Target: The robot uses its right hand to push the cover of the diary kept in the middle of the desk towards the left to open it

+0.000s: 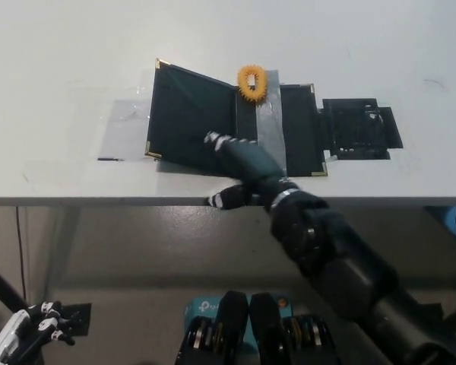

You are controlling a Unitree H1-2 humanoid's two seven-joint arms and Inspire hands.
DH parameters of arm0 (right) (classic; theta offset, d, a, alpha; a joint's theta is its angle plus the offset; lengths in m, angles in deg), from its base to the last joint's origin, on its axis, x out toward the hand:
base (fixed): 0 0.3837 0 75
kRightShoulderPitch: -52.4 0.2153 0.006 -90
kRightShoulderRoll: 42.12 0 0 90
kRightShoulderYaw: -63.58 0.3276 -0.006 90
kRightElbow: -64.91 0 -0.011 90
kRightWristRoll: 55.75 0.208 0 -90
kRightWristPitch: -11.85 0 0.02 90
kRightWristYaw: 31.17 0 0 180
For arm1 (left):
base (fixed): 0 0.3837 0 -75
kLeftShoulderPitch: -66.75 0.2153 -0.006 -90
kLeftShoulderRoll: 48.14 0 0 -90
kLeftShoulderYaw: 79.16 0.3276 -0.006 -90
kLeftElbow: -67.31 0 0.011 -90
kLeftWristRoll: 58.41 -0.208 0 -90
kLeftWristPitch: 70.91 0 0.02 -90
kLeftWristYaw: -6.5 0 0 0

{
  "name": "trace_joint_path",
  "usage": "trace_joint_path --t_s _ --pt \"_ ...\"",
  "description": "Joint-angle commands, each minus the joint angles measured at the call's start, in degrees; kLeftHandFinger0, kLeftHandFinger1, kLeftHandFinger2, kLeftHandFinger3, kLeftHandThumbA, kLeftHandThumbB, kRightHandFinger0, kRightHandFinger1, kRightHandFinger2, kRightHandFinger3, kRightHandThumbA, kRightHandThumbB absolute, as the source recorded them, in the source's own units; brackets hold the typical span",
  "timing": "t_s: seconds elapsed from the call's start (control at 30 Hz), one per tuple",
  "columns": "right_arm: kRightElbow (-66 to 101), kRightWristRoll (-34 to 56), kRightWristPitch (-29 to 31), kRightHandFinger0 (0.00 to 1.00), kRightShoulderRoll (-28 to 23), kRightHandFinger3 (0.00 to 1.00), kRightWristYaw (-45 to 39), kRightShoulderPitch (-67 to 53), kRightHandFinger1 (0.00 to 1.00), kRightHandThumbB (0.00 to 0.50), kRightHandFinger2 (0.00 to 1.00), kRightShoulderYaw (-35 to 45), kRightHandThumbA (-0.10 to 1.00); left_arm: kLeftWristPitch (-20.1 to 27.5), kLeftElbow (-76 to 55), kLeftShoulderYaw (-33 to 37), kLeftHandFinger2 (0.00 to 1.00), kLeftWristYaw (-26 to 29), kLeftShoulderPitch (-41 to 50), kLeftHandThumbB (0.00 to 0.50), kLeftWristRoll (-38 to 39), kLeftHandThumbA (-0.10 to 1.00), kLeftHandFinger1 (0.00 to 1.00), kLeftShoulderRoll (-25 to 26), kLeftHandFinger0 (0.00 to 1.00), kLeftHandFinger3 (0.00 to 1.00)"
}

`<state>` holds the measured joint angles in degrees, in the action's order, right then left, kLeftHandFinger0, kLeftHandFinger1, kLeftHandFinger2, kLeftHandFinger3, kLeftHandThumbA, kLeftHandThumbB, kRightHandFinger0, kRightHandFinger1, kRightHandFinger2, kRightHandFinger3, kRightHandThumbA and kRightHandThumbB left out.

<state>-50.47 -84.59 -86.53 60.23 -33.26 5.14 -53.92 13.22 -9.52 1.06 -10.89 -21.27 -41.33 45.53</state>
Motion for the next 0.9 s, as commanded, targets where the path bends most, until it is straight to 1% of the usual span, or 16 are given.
trace_joint_path --t_s 0.0,0.1,0.17,0.23,0.27,0.3,0.4,0.43,0.47,0.53,0.63,0.73,0.77,0.8,0.83,0.87 --pt "23.01 24.36 -16.69 1.0 0.1 1.0 -12.49 -0.71 1.0 0.266 1.0 16.68 1.0 1.52 -0.23 -1.64 0.3 -0.21 0.47 0.5 1.26 0.36 0.53 0.4 0.43 0.36" --pt "27.87 26.79 -18.55 0.95 0.12 1.0 -12.75 -1.67 1.0 0.251 1.0 20.28 1.0 2.21 0.25 -2.02 0.3 -0.37 1.05 0.5 1.68 0.35 0.52 0.16 0.43 0.36" --pt "32.16 37.82 -18.55 0.98 -0.51 1.0 -8.99 -3.33 1.0 0.233 1.0 25.54 1.0 2.85 0.81 -2.23 0.29 -0.48 1.24 0.5 1.88 0.35 0.52 0.01 0.43 0.36" --pt "33.25 43.65 -18.55 0.99 -0.83 1.0 -5.23 -3.91 1.0 0.241 1.0 26.65 1.0 2.74 0.75 -2.42 0.29 -0.21 1.52 0.5 1.95 0.35 0.51 -0.12 0.42 0.36" --pt "35.47 50.1 -18.55 1.0 -2.22 1.0 -2.77 -5.42 1.0 0.178 1.0 29.14 1.0 2.9 0.89 -2.29 0.29 -0.44 1.53 0.5 1.88 0.35 0.51 0.03 0.42 0.36" --pt "36.8 54.56 -18.55 1.0 -2.82 1.0 -1.5 -6.71 1.0 0.193 1.0 31.36 1.0 2.74 1.07 -2.47 0.28 -0.74 1.44 0.5 2.45 0.34 0.49 -0.05 0.42 0.36" --pt "39.0 61.76 -18.55 1.0 -4.2 1.0 0.35 -9.2 1.0 0.18 1.0 34.45 1.0 2.96 1.26 -2.61 0.27 -0.63 1.5 0.5 2.62 0.34 0.47 -0.31 0.39 0.34" --pt "42.57 65.46 -18.55 0.93 -4.32 1.0 3.57 -12.72 0.95 0.204 0.94 37.42 1.0 2.56 0.97 -2.68 0.26 -0.33 1.58 0.5 2.61 0.34 0.48 -0.38 0.39 0.33" --pt "43.76 66.15 -18.55 0.9 -3.9 1.0 4.54 -14.02 0.92 0.2 0.91 38.64 1.0 2.41 1.07 -2.88 0.26 -0.24 1.58 0.5 2.78 0.34 0.49 -0.36 0.39 0.33" --pt "45.83 65.15 -18.55 0.8 -2.37 0.92 6.23 -16.37 0.83 0.204 0.82 40.97 1.0 2.37 1.06 -2.99 0.26 -0.22 1.77 0.5 2.88 0.34 0.48 -0.36 0.39 0.33" --pt "48.22 61.49 -18.55 0.76 -0.26 0.83 3.08 -22.21 0.78 0.208 0.73 45.24 1.0 2.61 1.16 -3.39 0.26 -0.43 1.84 0.5 3.46 0.32 0.47 -0.42 0.37 0.34" --pt "48.68 60.54 -18.55 0.69 1.49 0.75 2.02 -25.33 0.71 0.248 0.65 48.6 1.0 2.98 1.68 -3.86 0.26 -0.5 1.79 0.5 3.8 0.31 0.46 -0.28 0.37 0.33" --pt "48.3 60.43 -17.3 0.62 1.74 0.72 1.69 -27.61 0.67 0.272 0.64 50.25 0.99 2.94 1.72 -4.14 0.26 -0.54 1.83 0.5 4.21 0.3 0.47 -0.38 0.37 0.33" --pt "47.17 59.96 -15.38 0.52 1.91 0.72 1.96 -30.15 0.61 0.268 0.63 52.25 0.98 2.93 1.73 -4.45 0.25 0.01 2.02 0.5 4.14 0.31 0.46 -0.53 0.35 0.32" --pt "46.8 59.75 -15.0 0.5 2.03 0.71 2.04 -30.77 0.61 0.268 0.63 52.89 0.98 3.0 1.79 -4.58 0.25 0.23 2.16 0.5 4.06 0.31 0.46 -0.61 0.35 0.32" --pt "46.35 60.11 -14.29 0.46 1.93 0.73 1.88 -32.0 0.58 0.249 0.62 54.1 1.0 3.18 1.94 -4.7 0.25 0.1 2.26 0.5 4.24 0.31 0.46 -0.71 0.35 0.32"
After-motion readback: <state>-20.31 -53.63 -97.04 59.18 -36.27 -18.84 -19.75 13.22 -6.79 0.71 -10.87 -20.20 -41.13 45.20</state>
